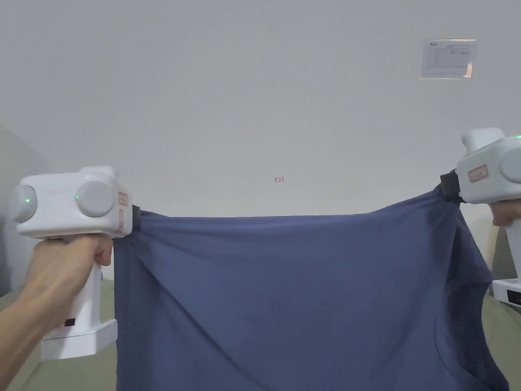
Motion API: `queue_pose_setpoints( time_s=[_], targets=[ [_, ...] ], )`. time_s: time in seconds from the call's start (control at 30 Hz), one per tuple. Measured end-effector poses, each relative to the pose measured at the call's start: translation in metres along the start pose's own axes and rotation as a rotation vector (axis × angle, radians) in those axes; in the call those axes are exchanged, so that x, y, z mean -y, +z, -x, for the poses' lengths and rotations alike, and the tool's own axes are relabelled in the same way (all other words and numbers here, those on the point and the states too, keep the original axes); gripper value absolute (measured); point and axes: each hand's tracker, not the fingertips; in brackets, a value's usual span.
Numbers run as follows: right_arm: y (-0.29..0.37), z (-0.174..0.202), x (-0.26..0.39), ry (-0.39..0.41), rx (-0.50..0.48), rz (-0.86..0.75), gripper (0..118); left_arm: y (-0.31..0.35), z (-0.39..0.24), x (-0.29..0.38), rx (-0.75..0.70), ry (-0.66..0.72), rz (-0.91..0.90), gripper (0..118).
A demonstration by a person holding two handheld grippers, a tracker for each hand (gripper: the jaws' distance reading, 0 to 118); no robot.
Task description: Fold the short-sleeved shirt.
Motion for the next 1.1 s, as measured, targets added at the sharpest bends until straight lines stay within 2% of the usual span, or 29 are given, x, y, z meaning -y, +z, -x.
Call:
queue_pose_setpoints(
  time_s=[0.47, 0.7, 0.9, 1.1],
  targets=[
    [-0.132, -0.004, -0.084, 0.046, 0.077, -0.018, 5, -0.116, -0.072, -0.070, -0.082, -0.052, -0.040, 3],
    [-0.184, -0.011, -0.097, 0.024, 0.098, -0.025, 5, -0.172, -0.105, -0.078, -0.097, -0.063, -0.045, 3],
    [-0.237, -0.015, -0.055, 0.001, 0.107, 0.009, 5, -0.228, -0.120, -0.050, -0.105, -0.075, -0.018, 3],
    [-0.281, -0.009, 0.023, 0.013, 0.083, 0.117, 5, -0.282, -0.120, 0.020, -0.093, -0.099, 0.076, 3]
  ],
)
